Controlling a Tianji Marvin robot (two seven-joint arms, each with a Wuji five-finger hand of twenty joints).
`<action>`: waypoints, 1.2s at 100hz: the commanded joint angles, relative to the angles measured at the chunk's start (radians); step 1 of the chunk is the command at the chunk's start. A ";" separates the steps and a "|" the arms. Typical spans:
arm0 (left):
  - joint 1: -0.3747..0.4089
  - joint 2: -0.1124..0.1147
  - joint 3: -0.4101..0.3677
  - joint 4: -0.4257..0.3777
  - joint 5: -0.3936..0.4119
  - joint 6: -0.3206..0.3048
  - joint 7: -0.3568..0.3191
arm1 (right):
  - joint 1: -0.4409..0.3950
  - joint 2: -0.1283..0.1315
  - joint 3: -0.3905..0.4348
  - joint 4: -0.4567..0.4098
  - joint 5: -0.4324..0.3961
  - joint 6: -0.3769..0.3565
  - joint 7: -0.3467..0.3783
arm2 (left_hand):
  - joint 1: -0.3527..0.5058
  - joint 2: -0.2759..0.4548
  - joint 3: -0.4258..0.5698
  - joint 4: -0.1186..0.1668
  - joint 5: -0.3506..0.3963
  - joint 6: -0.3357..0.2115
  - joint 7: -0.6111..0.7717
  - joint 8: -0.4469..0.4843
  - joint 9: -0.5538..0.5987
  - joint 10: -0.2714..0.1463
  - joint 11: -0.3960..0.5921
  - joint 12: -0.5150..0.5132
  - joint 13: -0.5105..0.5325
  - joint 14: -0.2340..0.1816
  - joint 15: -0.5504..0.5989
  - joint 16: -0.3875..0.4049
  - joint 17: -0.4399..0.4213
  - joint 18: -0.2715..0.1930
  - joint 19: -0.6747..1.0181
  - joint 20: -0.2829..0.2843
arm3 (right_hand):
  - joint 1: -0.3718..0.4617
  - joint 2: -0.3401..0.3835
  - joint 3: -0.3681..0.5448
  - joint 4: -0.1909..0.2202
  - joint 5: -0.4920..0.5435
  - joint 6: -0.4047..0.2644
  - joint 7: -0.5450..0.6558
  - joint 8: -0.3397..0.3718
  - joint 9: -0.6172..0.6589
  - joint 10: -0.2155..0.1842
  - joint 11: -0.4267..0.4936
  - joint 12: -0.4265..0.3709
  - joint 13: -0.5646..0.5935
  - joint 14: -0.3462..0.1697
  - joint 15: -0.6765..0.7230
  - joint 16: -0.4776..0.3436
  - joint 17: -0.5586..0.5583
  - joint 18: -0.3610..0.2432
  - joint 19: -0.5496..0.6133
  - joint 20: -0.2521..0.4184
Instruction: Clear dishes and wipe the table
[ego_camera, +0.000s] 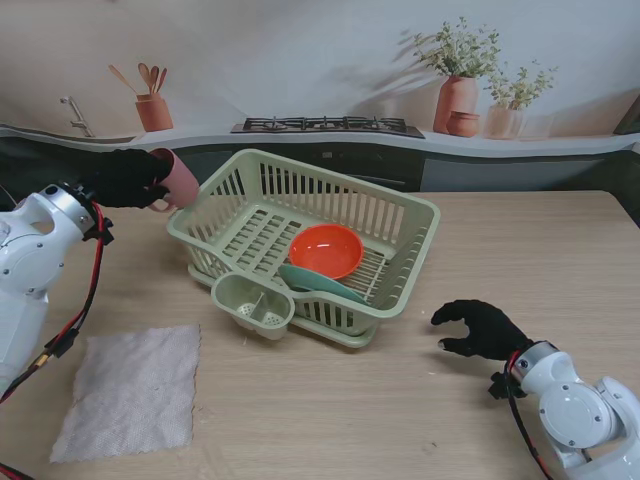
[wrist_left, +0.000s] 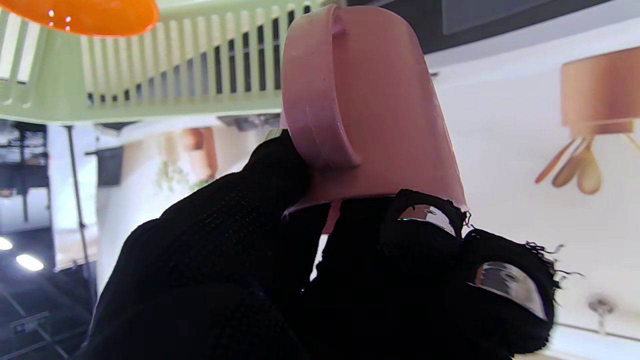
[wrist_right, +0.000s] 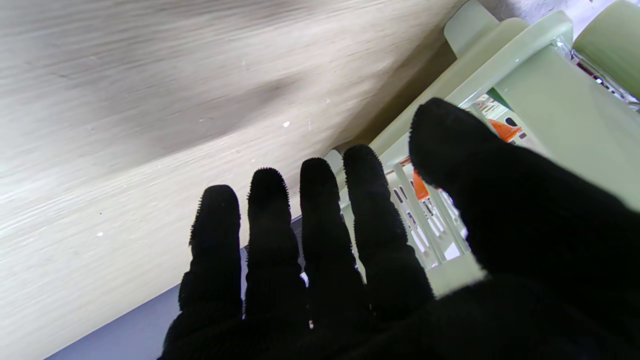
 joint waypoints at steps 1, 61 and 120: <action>-0.033 -0.006 0.019 -0.017 -0.007 0.005 -0.022 | -0.007 -0.001 0.003 0.000 -0.003 -0.008 0.011 | 0.122 0.074 0.126 0.023 -0.024 -0.111 0.117 0.042 0.018 0.055 0.082 0.048 0.023 0.039 0.029 0.018 0.030 -0.103 0.202 -0.014 | -0.036 0.000 -0.018 -0.005 -0.022 -0.005 -0.009 0.008 -0.023 -0.015 -0.008 -0.009 -0.029 -0.017 -0.016 -0.004 -0.011 -0.016 -0.006 0.011; -0.245 -0.011 0.269 0.069 -0.138 0.104 -0.169 | -0.011 -0.002 0.012 0.002 0.003 -0.017 0.007 | 0.124 0.077 0.117 0.025 -0.026 -0.114 0.111 0.045 0.015 0.056 0.082 0.049 0.020 0.037 0.027 0.020 0.030 -0.103 0.201 -0.011 | -0.036 0.000 -0.019 -0.005 -0.021 -0.006 -0.009 0.009 -0.021 -0.016 -0.008 -0.009 -0.028 -0.019 -0.017 -0.004 -0.011 -0.015 -0.008 0.011; -0.443 -0.029 0.515 0.240 -0.241 0.142 -0.218 | -0.007 0.001 0.016 0.006 0.002 -0.037 0.016 | 0.128 0.084 0.105 0.029 -0.029 -0.117 0.108 0.049 0.011 0.052 0.084 0.050 0.013 0.036 0.029 0.022 0.017 -0.110 0.202 -0.005 | -0.036 -0.001 -0.019 -0.005 -0.020 -0.008 -0.012 0.009 -0.020 -0.017 -0.011 -0.009 -0.028 -0.019 -0.020 -0.004 -0.013 -0.015 -0.010 0.012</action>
